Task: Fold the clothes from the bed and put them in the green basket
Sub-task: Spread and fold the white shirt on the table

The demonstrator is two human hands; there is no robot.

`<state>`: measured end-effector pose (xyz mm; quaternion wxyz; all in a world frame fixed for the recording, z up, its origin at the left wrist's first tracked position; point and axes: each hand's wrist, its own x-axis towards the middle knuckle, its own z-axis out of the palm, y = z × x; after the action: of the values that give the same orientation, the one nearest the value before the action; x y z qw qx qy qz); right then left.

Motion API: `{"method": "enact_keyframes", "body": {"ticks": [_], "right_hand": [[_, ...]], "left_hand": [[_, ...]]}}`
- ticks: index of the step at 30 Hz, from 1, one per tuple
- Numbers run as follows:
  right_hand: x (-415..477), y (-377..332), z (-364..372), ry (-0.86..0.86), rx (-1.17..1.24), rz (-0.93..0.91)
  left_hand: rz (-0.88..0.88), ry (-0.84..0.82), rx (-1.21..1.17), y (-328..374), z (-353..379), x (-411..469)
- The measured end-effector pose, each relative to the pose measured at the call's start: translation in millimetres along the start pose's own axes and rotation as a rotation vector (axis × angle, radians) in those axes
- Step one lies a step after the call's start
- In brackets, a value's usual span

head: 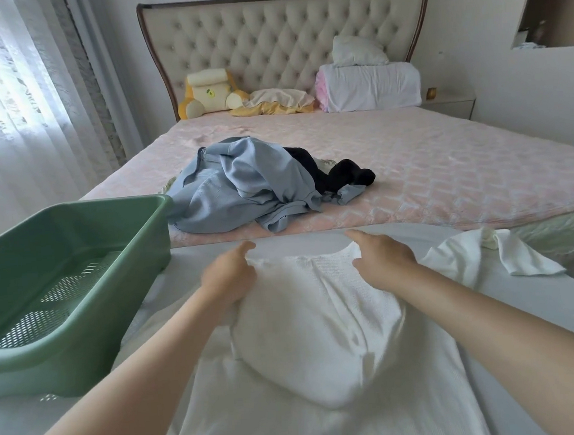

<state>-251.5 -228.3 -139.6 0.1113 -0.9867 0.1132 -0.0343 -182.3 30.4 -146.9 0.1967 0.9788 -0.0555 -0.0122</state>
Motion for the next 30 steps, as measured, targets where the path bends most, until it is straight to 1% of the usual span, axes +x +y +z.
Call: {"method": "enact_keyframes", "body": {"ticks": [1, 3, 5, 6, 7, 8, 10, 11, 12, 14, 15, 16, 17, 19, 20, 21, 22, 23, 24, 25, 26, 28, 29, 30], "right_hand": [[5, 3, 2, -0.003, 0.141, 0.006], [16, 7, 5, 0.064, 0.54, 0.061], [24, 8, 2, 0.134, 0.866, 0.163], [25, 9, -1, 0.135, 0.97, 0.212], [26, 10, -2, 0.113, 1.03, 0.237], [26, 11, -2, 0.075, 1.043, 0.228], [25, 12, 2, -0.018, 0.921, 0.169], [24, 12, 6, -0.051, 0.846, 0.151], [25, 13, 10, -0.06, 0.793, 0.15], [26, 15, 14, -0.031, 0.735, 0.173], [26, 17, 16, -0.001, 0.665, 0.165], [25, 18, 16, 0.033, 0.531, 0.126], [24, 19, 16, 0.083, 0.37, 0.052], [19, 18, 13, 0.202, 0.137, -0.214], [16, 15, 9, 0.207, 0.078, -0.351], [12, 11, 6, 0.166, 0.048, -0.458], [6, 6, 1, 0.082, 0.048, -0.503], [-1, -1, -3, -0.02, 0.081, -0.504], [-10, -9, -7, -0.093, 0.135, -0.475], [-18, -17, -10, -0.125, 0.214, -0.453], [-27, -26, -13, -0.135, 0.3, -0.428], [-46, -48, -13, -0.163, 0.447, -0.421], [-55, -58, -11, -0.202, 0.452, -0.449], [-63, -69, -8, -0.235, 0.373, -0.469]], "left_hand": [[0.005, 0.048, -0.134, 0, 0, 5], [-0.023, 0.146, -0.488, -1, -1, 15], [-0.128, 0.252, -0.832, -2, -6, 27], [-0.189, 0.271, -0.94, -4, -9, 31], [-0.233, 0.247, -0.994, -5, -12, 34], [-0.254, 0.188, -1.004, -6, -13, 37], [-0.236, 0.056, -0.95, -8, -11, 39], [-0.212, 0.028, -0.916, -10, -9, 40], [-0.188, 0.044, -0.881, -13, -6, 41], [-0.14, 0.172, -0.773, -19, -2, 42], [-0.107, 0.235, -0.668, -22, -1, 40], [-0.035, 0.285, -0.532, -24, 1, 38], [0.082, 0.324, -0.381, -26, 3, 36], [0.414, 0.357, -0.108, -24, 0, 24], [0.579, 0.305, -0.042, -21, -4, 16], [0.678, 0.188, -0.02, -19, -9, 7], [0.69, 0.034, -0.017, -15, -16, -4], [0.654, -0.126, 0.016, -14, -20, -13], [0.612, -0.245, 0.066, -15, -23, -20], [0.6, -0.302, 0.128, -18, -24, -24], [0.618, -0.304, 0.183, -22, -25, -26], [0.675, -0.249, 0.245, -32, -25, -26], [0.673, -0.22, 0.264, -36, -24, -23], [0.66, -0.194, 0.272, -38, -23, -20]]}}
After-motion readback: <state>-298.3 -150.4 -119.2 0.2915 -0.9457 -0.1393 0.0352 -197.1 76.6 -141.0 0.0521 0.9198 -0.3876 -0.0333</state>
